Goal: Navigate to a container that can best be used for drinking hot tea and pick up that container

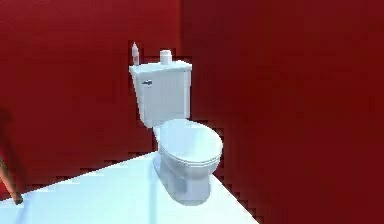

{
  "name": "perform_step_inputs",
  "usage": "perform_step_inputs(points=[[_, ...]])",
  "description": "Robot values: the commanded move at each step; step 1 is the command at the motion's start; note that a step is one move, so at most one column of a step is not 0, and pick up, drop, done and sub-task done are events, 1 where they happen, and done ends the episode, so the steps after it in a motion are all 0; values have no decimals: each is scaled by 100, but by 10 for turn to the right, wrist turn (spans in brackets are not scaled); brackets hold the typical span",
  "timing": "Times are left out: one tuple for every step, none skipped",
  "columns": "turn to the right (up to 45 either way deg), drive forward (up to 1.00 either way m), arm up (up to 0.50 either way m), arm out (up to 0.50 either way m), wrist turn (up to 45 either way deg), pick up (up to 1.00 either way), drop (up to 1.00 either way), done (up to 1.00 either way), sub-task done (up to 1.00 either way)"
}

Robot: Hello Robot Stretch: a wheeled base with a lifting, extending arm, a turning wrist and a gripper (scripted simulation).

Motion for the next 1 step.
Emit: perform_step_inputs(points=[[450, 0, 0, 0, 0, 0, 0, 0, 0]])
